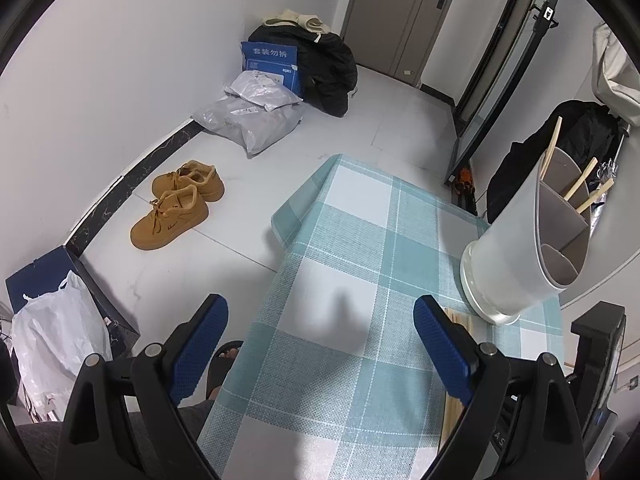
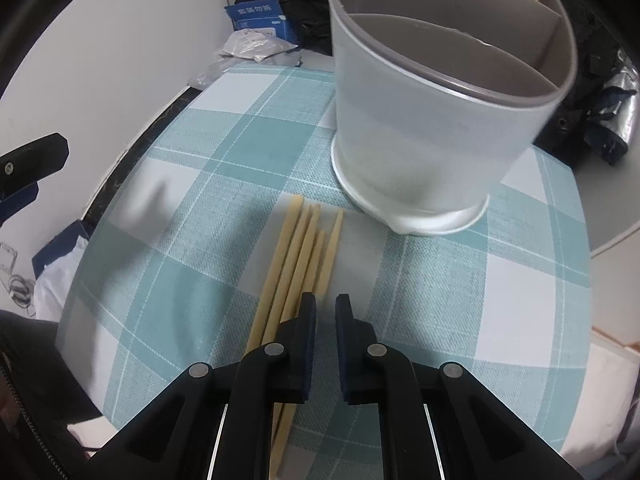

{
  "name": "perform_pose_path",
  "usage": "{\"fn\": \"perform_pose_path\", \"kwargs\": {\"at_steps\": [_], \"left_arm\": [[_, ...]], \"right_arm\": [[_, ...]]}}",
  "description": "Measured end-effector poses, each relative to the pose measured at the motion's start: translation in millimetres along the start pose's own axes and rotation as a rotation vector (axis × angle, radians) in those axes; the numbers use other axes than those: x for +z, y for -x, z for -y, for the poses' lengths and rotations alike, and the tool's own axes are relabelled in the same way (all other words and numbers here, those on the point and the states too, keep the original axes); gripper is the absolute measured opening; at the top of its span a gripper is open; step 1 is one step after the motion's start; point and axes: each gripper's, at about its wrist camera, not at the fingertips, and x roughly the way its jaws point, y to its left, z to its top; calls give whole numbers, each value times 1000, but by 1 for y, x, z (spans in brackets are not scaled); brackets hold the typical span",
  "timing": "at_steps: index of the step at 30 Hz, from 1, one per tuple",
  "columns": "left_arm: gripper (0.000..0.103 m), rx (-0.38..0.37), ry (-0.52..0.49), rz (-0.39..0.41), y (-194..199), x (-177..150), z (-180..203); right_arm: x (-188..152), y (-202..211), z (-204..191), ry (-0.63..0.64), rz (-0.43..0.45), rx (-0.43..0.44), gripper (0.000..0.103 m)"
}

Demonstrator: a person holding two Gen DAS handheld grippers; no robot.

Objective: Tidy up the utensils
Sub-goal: 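Lower the right gripper onto the loose chopsticks and close on one, then lift the chopstick with the right gripper while the left gripper grasps another chopstick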

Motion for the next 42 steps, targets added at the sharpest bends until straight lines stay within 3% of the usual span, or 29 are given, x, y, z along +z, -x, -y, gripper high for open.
{"fn": "perform_pose_path", "kwargs": {"at_steps": [7,17,26,29,35,42], "left_arm": [[91,3,-2,-7,-1,-1,0],[91,-4,-9,-18,-3,-2,4],[91,-8,-24,-58,-12,-7,6],[91,-40,-38,-98,-18,-10,10],[91,-82,-139,-172,-33,-22,40],[91,-63,-260,-257,-49,-40,70]], "right_arm": [[0,-2,-3,18,-3,9,6],[-39,21,10,100,-44,38,5],[-15,10,-3,154,23,26,11],[-8,5,3,114,47,82,5],[-12,22,36,-29,117,164,4],[-20,72,99,-258,288,282,4]]}}
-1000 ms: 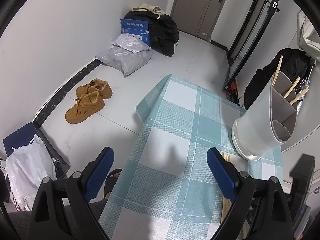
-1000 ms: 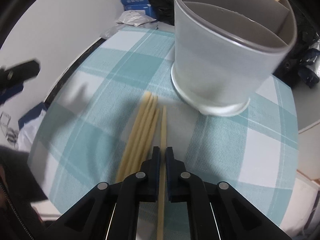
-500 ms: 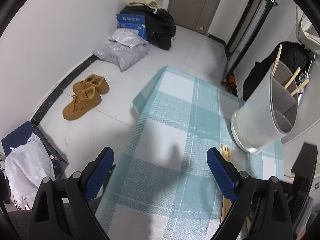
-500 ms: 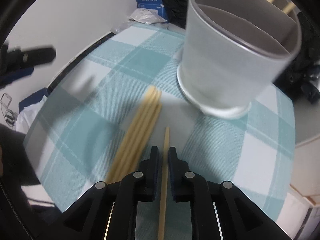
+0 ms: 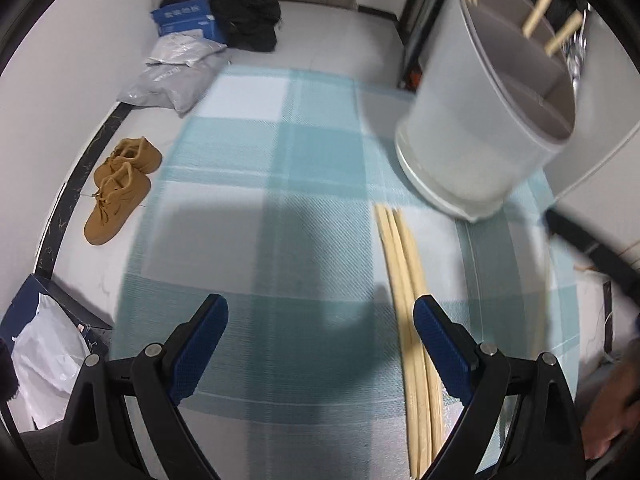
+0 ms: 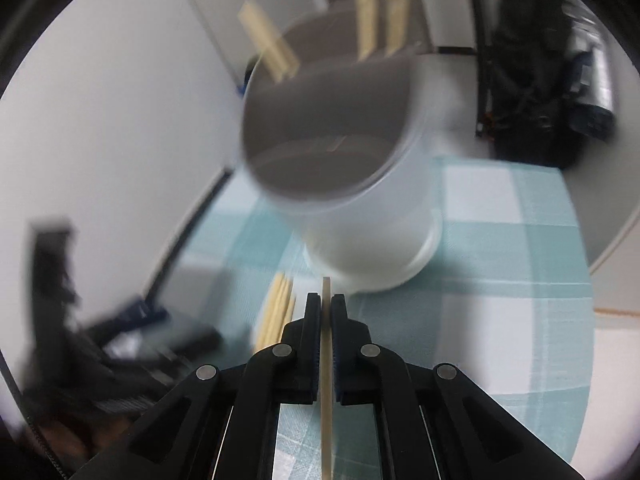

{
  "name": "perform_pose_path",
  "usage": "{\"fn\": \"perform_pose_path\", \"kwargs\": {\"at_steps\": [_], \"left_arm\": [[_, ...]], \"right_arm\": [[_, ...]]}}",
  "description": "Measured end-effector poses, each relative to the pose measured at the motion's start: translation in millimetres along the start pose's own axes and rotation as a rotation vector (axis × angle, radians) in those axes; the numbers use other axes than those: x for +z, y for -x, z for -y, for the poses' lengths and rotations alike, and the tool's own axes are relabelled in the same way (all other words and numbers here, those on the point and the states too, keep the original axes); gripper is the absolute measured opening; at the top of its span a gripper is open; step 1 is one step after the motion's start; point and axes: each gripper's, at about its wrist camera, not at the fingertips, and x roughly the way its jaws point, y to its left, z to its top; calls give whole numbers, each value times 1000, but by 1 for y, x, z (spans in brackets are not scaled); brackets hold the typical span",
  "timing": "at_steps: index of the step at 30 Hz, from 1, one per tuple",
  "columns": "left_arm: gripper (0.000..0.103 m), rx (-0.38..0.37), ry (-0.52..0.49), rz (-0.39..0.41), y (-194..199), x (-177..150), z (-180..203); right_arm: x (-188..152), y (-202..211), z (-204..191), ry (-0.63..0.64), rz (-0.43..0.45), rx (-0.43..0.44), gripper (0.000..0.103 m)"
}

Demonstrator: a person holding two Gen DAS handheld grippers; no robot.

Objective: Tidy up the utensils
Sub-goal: 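Lift the chopstick with the right gripper while the left gripper grasps another chopstick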

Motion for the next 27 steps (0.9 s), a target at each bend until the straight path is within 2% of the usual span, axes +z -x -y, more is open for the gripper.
{"fn": "perform_pose_path", "kwargs": {"at_steps": [6,8,14,17,23,27], "left_arm": [[91,61,-25,-39,-10,-2,7],[91,87,-42,-29,-11,-1,9],[91,106,-8,-18,-9,0,3],[91,157,-13,-19,-13,0,5],[91,165,-3,-14,-15,4,7],[91,203,-18,5,-18,12,12]], "right_arm": [[5,41,42,-165,131,73,4],[4,50,47,-165,155,68,4],[7,52,48,-169,184,79,4],[6,62,50,-162,188,76,4],[5,72,53,-156,212,73,4],[4,75,55,-157,221,69,4]]}}
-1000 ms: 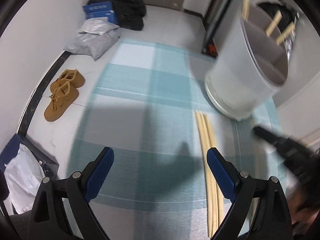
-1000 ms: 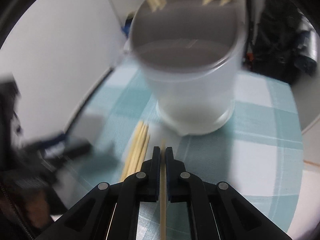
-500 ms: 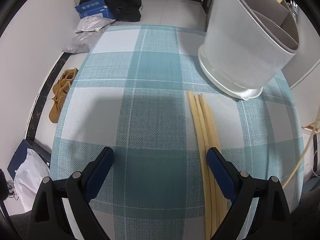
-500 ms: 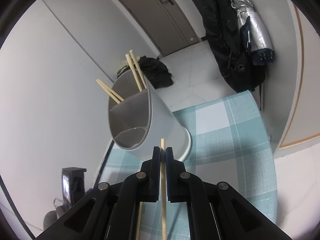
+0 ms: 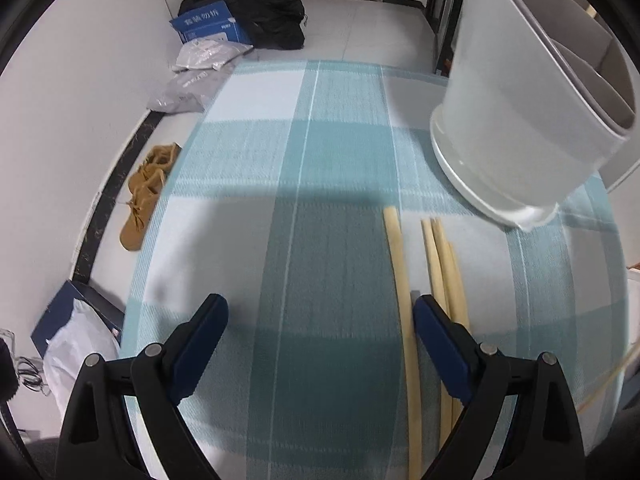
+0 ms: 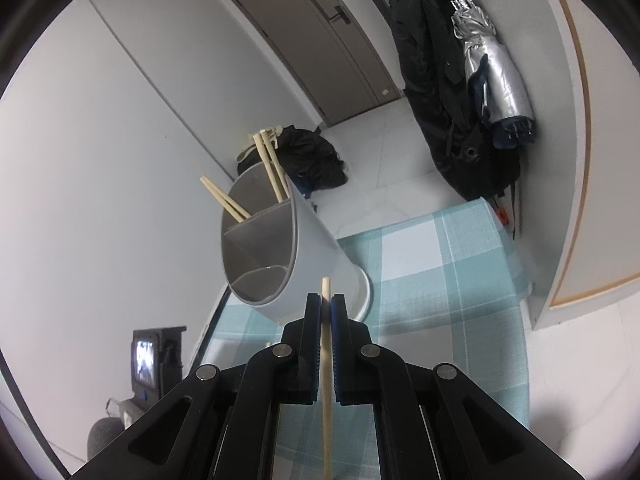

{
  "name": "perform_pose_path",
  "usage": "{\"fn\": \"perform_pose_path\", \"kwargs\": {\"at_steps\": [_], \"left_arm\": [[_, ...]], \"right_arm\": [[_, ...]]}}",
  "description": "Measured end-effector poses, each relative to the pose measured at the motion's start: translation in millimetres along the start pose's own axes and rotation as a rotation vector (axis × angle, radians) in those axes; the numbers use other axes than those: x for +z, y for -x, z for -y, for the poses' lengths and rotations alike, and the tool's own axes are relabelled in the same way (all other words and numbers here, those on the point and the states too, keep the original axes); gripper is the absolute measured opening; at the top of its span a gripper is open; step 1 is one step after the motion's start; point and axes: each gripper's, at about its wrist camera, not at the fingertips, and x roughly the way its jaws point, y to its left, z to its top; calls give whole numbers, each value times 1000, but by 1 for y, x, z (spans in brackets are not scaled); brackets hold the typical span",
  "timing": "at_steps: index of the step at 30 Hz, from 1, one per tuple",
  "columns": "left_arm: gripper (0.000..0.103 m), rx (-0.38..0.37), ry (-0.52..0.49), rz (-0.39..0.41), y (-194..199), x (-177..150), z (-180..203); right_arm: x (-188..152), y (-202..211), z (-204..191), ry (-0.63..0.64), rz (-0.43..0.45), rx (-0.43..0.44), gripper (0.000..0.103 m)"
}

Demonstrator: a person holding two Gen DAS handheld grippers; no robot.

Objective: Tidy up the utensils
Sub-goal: 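Lift the chopstick with the right gripper while the left gripper grasps another chopstick, then carry both held chopsticks up over the white utensil holder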

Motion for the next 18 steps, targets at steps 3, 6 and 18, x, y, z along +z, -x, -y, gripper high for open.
{"fn": "perform_pose_path", "kwargs": {"at_steps": [3,6,18], "left_arm": [[91,11,-19,-1,-3,7,2],[84,-10,-19,-5,-5,11,4],[5,-75,-74,9,2,17,24]], "right_arm": [[-1,2,0,2,1,-1,4],[-1,4,1,-5,2,4,4],[1,4,-1,2,5,12,4]]}}
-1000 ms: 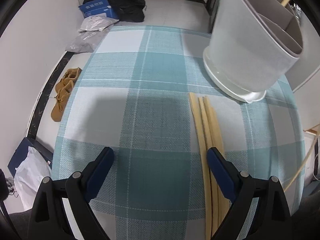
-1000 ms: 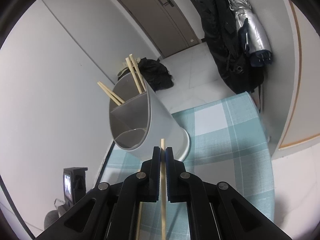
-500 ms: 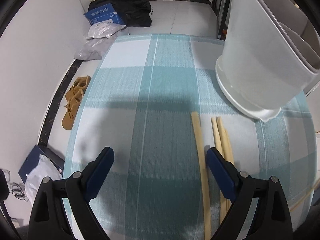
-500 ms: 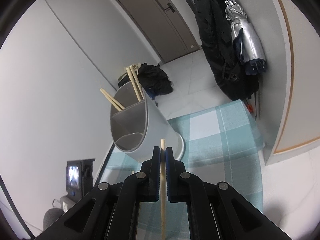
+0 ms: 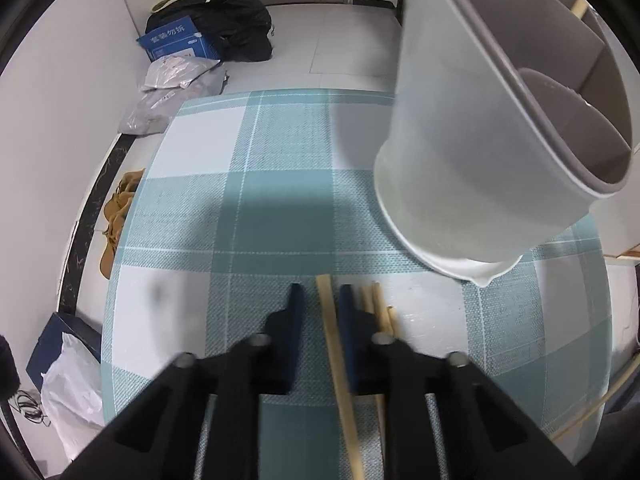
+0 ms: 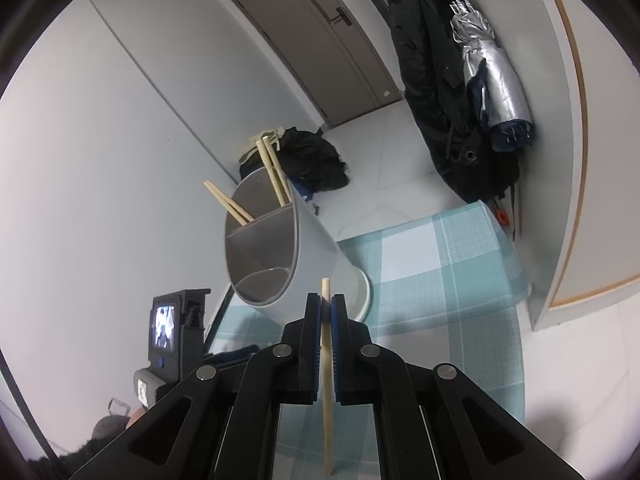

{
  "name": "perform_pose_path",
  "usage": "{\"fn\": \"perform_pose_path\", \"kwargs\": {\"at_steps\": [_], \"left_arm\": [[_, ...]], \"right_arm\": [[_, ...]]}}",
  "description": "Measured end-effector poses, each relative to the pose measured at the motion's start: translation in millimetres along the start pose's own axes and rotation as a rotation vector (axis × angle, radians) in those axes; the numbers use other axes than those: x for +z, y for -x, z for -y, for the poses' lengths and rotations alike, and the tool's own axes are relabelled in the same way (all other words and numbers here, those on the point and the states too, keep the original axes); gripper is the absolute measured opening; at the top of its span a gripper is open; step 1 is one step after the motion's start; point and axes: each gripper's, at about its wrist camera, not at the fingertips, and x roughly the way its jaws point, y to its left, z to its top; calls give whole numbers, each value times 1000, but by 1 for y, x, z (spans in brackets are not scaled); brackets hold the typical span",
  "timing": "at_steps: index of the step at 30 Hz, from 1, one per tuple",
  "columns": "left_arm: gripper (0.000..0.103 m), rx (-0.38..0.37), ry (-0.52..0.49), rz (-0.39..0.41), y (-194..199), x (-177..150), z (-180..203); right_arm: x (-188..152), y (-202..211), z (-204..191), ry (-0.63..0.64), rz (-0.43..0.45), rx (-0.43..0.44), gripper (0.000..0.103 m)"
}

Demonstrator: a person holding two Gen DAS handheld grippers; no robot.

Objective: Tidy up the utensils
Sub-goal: 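Carry both held chopsticks up over the white utensil holder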

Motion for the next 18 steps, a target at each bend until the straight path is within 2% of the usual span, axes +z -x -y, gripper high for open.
{"fn": "perform_pose_path", "kwargs": {"at_steps": [5,8,12,18], "left_arm": [[3,7,-13,21,3,2,3],[3,-19,-3,61,12,3,2],[3,-92,61,171,41,2,-4],[2,-158,117,317,88,-8,-5]], "right_arm": [[0,-1,-4,15,0,-4,4],[-1,-2,-7,26,-1,-4,4],[-2,-2,-12,51,2,-10,4],[-6,-1,-18,75,10,-15,4]]}}
